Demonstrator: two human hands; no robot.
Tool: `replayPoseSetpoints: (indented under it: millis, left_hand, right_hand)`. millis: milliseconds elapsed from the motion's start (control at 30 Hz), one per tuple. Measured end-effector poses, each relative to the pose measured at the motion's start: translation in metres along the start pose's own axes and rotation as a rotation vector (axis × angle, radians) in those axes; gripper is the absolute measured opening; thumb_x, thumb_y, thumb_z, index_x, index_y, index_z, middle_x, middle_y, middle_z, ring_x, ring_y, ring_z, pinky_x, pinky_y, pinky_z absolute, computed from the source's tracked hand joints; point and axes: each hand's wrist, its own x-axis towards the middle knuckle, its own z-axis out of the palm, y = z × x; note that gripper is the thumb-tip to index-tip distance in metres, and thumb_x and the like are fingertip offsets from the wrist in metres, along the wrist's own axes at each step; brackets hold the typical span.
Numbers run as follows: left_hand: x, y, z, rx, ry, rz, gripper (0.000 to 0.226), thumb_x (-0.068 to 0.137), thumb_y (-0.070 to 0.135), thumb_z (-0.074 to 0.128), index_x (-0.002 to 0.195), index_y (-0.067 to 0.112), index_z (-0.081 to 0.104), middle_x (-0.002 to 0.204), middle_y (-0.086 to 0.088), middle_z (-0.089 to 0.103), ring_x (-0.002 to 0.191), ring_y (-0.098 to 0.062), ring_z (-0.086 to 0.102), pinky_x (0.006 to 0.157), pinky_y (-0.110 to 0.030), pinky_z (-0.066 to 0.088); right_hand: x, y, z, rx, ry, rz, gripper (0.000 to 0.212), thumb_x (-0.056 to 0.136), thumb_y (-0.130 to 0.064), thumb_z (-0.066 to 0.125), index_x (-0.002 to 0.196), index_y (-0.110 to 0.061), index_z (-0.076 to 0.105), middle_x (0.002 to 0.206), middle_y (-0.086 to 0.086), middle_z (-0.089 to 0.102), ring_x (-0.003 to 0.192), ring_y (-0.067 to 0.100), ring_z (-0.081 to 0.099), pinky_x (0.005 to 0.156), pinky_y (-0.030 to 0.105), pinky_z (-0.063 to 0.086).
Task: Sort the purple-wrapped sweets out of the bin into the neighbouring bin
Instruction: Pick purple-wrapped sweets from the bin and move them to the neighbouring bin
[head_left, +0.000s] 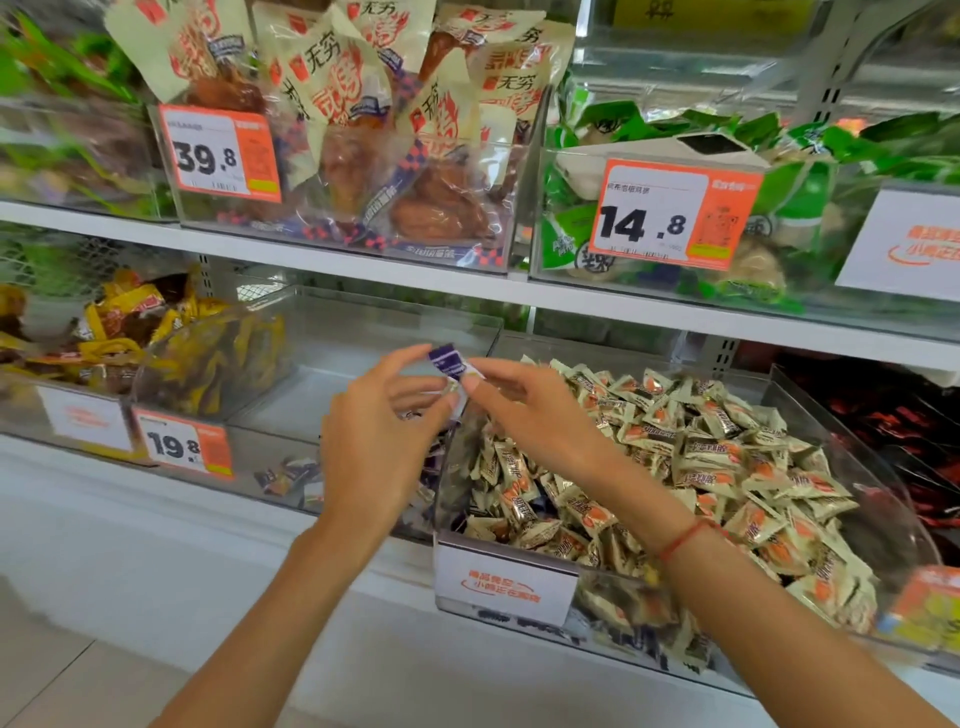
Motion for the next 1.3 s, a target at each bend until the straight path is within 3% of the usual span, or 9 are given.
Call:
replayPoseSetpoints:
  millis: [200, 367, 433, 533, 633, 833, 967, 1200, 1300]
  left_hand:
    - [0.019, -0.047, -0.012, 0.100, 0.018, -0.088, 0.030, 0.080, 0.018, 0.075, 0.108, 0.023, 0.065, 0.082, 0.008, 0.069, 0.081, -0.006, 0.068, 0.077, -0.028, 0.056]
    - [0.017, -0.061, -0.011, 0.372, -0.142, -0.048, 0.037, 0.092, 0.028, 0.060, 0.128, 0.023, 0.055, 0.115, 0.003, 0.068, 0.105, -0.017, 0.064, 0.090, -0.039, 0.052]
    - [0.014, -0.048, -0.010, 0.360, -0.223, 0.035, 0.040, 0.097, 0.041, 0.044, 0.134, 0.027, 0.051, 0.124, 0.007, 0.062, 0.105, -0.015, 0.063, 0.091, -0.036, 0.049]
    - [0.002, -0.032, -0.006, 0.285, -0.419, 0.066, 0.052, 0.093, 0.055, 0.028, 0.137, 0.035, 0.045, 0.118, 0.017, 0.060, 0.099, -0.010, 0.063, 0.089, -0.031, 0.048]
    - [-0.008, -0.034, -0.005, 0.327, -0.465, 0.113, 0.051, 0.093, 0.054, 0.021, 0.134, 0.039, 0.046, 0.102, 0.022, 0.061, 0.096, -0.004, 0.061, 0.079, -0.021, 0.046]
    - [-0.012, -0.035, -0.012, 0.354, -0.417, 0.146, 0.045, 0.094, 0.053, 0.023, 0.126, 0.040, 0.053, 0.103, 0.021, 0.066, 0.087, 0.001, 0.062, 0.077, -0.025, 0.049]
    - [-0.017, -0.029, -0.008, 0.381, -0.351, 0.173, 0.044, 0.095, 0.048, 0.024, 0.126, 0.038, 0.054, 0.091, 0.016, 0.067, 0.073, 0.000, 0.060, 0.066, -0.022, 0.046]
    - [-0.019, -0.010, 0.000, 0.322, -0.198, 0.271, 0.032, 0.094, 0.025, 0.055, 0.124, 0.034, 0.055, 0.110, 0.023, 0.058, 0.097, 0.004, 0.054, 0.076, -0.009, 0.040]
    - [-0.023, 0.009, 0.008, 0.325, -0.277, 0.384, 0.034, 0.093, 0.032, 0.055, 0.127, 0.035, 0.054, 0.121, 0.022, 0.056, 0.108, 0.005, 0.048, 0.086, -0.014, 0.040]
  right_hand:
    - [0.051, 0.009, 0.019, -0.575, -0.236, -0.056, 0.037, 0.100, -0.032, 0.047, 0.135, -0.022, 0.054, 0.132, 0.002, 0.059, 0.121, 0.020, 0.054, 0.101, 0.041, 0.043]
    - [0.020, 0.027, -0.012, -0.421, -0.011, -0.086, 0.014, 0.094, -0.023, 0.060, 0.105, -0.023, 0.067, 0.098, -0.010, 0.066, 0.083, 0.001, 0.058, 0.073, 0.020, 0.046]
    - [-0.002, 0.040, -0.023, -0.321, -0.243, 0.053, 0.013, 0.091, -0.019, 0.064, 0.102, -0.021, 0.068, 0.094, -0.013, 0.066, 0.081, -0.006, 0.060, 0.072, 0.016, 0.048]
    - [-0.016, 0.054, -0.022, -0.347, -0.743, 0.290, 0.047, 0.088, -0.027, 0.068, 0.132, -0.030, 0.054, 0.127, -0.011, 0.058, 0.116, 0.000, 0.053, 0.098, 0.021, 0.044]
    - [-0.011, 0.060, -0.001, -0.520, -0.875, 0.296, 0.064, 0.087, -0.023, 0.069, 0.144, -0.026, 0.041, 0.147, -0.002, 0.042, 0.132, 0.016, 0.040, 0.104, 0.027, 0.036]
    - [-0.007, 0.065, 0.014, -0.704, -0.736, 0.076, 0.040, 0.084, -0.031, 0.071, 0.121, -0.017, 0.060, 0.120, 0.002, 0.062, 0.103, 0.017, 0.056, 0.084, 0.029, 0.045]
    - [-0.016, 0.065, -0.001, -0.613, -0.565, 0.022, 0.026, 0.087, -0.032, 0.068, 0.079, -0.009, 0.059, 0.069, -0.002, 0.053, 0.060, 0.008, 0.043, 0.055, 0.023, 0.033]
    - [-0.033, 0.067, -0.046, -0.270, -0.278, 0.120, 0.039, 0.086, -0.032, 0.068, 0.072, 0.001, 0.052, 0.060, 0.004, 0.043, 0.053, 0.005, 0.039, 0.053, 0.017, 0.033]
    - [-0.043, 0.065, -0.060, -0.109, -0.172, 0.097, 0.046, 0.084, -0.038, 0.067, 0.083, 0.007, 0.058, 0.075, 0.022, 0.055, 0.064, 0.019, 0.052, 0.059, 0.030, 0.044]
